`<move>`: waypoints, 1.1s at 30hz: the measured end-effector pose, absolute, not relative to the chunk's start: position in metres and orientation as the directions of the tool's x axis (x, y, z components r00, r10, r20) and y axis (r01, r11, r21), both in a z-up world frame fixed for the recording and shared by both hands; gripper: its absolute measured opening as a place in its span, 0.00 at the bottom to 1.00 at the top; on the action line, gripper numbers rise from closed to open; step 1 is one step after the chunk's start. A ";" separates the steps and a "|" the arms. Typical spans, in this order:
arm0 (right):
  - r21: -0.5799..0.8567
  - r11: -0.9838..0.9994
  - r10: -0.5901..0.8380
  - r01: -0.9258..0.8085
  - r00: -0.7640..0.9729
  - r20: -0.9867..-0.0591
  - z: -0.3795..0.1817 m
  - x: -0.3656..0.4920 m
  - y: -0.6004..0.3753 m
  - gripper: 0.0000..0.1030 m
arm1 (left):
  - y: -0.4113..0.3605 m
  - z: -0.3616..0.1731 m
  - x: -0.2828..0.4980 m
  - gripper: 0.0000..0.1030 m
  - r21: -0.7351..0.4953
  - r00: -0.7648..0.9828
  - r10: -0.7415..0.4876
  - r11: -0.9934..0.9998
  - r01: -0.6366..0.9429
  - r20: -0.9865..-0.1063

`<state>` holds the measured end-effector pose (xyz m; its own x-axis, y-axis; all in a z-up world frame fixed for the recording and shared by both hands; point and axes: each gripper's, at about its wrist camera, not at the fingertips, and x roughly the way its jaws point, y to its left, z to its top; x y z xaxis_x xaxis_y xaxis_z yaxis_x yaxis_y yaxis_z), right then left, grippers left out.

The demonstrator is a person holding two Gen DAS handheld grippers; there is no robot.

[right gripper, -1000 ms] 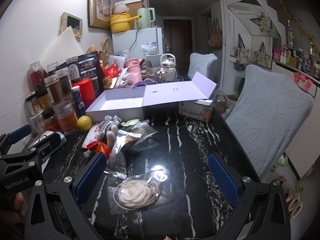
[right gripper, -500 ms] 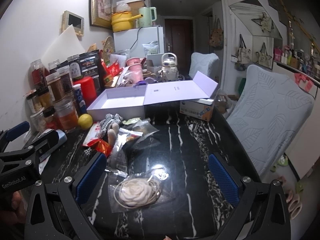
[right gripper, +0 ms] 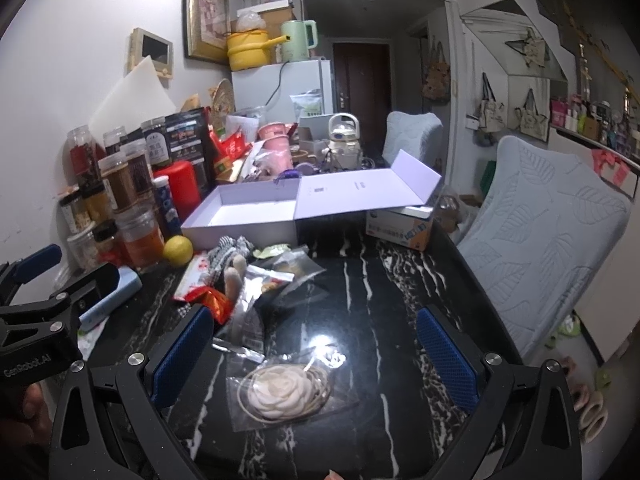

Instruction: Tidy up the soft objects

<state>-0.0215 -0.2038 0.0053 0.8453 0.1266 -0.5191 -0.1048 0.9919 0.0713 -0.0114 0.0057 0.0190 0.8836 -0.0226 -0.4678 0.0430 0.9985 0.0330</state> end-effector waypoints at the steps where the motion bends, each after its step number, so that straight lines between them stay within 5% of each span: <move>1: 0.074 0.992 0.129 -0.106 0.846 -0.517 0.006 -0.021 -0.203 1.00 | 0.007 0.019 -0.011 1.00 0.030 0.883 -0.023 0.999 0.042 -0.468; 33: 0.044 0.993 0.112 -0.108 0.783 -0.612 -0.038 -0.013 -0.206 1.00 | -0.003 -0.026 0.010 1.00 0.039 0.833 -0.081 0.992 0.122 -0.547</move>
<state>-0.0129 -0.2064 -0.0375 0.7828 0.1121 -0.6121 -0.1078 0.9932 0.0440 0.0099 -0.0027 -0.0255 0.8334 -0.0811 -0.5466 0.1219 0.9918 0.0386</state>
